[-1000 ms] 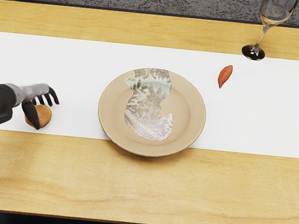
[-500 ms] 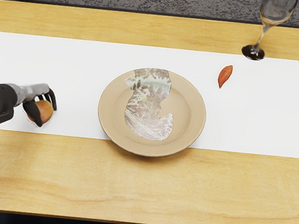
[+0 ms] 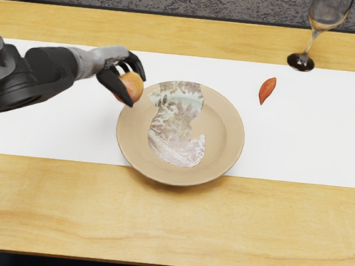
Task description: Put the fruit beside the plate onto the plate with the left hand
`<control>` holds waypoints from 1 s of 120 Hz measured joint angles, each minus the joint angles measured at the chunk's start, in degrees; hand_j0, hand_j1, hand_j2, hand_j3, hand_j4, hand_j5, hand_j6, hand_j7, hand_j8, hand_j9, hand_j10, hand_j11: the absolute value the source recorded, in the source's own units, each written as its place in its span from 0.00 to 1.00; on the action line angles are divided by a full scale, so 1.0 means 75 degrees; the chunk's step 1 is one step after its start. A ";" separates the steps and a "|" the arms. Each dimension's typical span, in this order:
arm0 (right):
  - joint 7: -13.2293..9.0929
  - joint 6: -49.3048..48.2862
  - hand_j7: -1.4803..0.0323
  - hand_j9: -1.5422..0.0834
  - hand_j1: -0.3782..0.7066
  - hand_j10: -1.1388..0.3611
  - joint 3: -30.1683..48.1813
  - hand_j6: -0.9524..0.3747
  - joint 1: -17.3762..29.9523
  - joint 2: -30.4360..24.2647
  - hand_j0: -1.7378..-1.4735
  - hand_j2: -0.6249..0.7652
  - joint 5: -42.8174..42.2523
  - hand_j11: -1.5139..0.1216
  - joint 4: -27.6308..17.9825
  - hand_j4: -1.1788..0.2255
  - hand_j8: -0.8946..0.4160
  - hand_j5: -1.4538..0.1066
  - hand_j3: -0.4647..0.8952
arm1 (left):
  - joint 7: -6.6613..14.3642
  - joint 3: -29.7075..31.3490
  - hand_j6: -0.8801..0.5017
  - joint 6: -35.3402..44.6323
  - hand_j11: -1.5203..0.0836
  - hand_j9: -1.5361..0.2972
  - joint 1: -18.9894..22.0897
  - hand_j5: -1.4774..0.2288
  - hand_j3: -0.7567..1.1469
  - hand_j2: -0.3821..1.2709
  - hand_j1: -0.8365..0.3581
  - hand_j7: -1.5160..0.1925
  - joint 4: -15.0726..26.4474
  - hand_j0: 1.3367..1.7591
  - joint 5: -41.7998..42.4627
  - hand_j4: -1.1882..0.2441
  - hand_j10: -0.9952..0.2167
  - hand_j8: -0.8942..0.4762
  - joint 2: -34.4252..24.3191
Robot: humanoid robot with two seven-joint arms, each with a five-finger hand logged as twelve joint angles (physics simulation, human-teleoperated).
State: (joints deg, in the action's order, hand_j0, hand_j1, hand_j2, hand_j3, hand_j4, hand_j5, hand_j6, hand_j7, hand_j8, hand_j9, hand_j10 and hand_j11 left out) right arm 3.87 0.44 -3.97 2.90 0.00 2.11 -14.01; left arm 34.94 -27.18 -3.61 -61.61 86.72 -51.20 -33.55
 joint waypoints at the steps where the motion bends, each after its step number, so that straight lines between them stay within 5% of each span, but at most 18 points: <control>1: 0.0000 0.0000 0.97 0.94 0.04 0.75 0.0000 0.71 0.0000 0.0000 0.30 0.45 0.0000 0.92 0.0000 0.83 0.67 0.92 0.34 | 0.0000 -0.0007 0.45 0.0002 0.30 0.28 0.0010 0.24 0.40 0.44 0.44 0.30 -0.0001 0.72 -0.0005 0.47 0.49 0.53 0.0078; 44: 0.0000 0.0000 0.97 0.94 0.04 0.75 0.0000 0.71 0.0000 0.0000 0.30 0.45 0.0000 0.92 0.0001 0.83 0.67 0.92 0.34 | -0.0004 0.0888 0.45 0.0000 0.31 0.29 0.0148 0.23 0.40 0.43 0.46 0.29 -0.0481 0.73 0.0055 0.46 0.47 0.53 0.1295; 72: 0.0000 0.0000 0.97 0.94 0.04 0.75 0.0000 0.71 0.0000 0.0000 0.30 0.45 0.0000 0.92 -0.0002 0.83 0.67 0.92 0.34 | 0.0006 0.0255 0.55 -0.0774 0.71 0.63 -0.0164 0.63 0.40 0.30 0.79 0.67 -0.0532 0.75 0.0149 0.67 0.67 0.59 0.1200; 94: 0.0000 0.0000 0.97 0.94 0.04 0.75 0.0001 0.71 0.0000 0.0000 0.30 0.45 0.0000 0.92 0.0000 0.83 0.67 0.92 0.34 | 0.0007 -0.1407 0.59 -0.3320 0.84 0.75 0.0004 0.77 0.40 0.26 0.90 0.79 -0.0549 0.76 0.2679 0.76 0.75 0.62 -0.0220; 120: 0.0000 0.0000 0.97 0.94 0.04 0.75 0.0001 0.71 0.0000 0.0000 0.30 0.45 0.0000 0.92 -0.0002 0.83 0.67 0.92 0.34 | 0.0007 -0.1863 0.62 -0.4080 0.91 0.80 0.1049 0.83 0.40 0.24 0.95 0.85 -0.0812 0.76 0.6259 0.80 0.79 0.64 -0.1936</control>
State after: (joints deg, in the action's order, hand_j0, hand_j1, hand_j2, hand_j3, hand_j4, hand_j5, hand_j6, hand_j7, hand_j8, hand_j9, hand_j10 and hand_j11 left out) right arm 3.87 0.44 -3.96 2.90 0.00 2.11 -14.03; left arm 35.00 -41.16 -34.21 -53.74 80.63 -4.26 -48.07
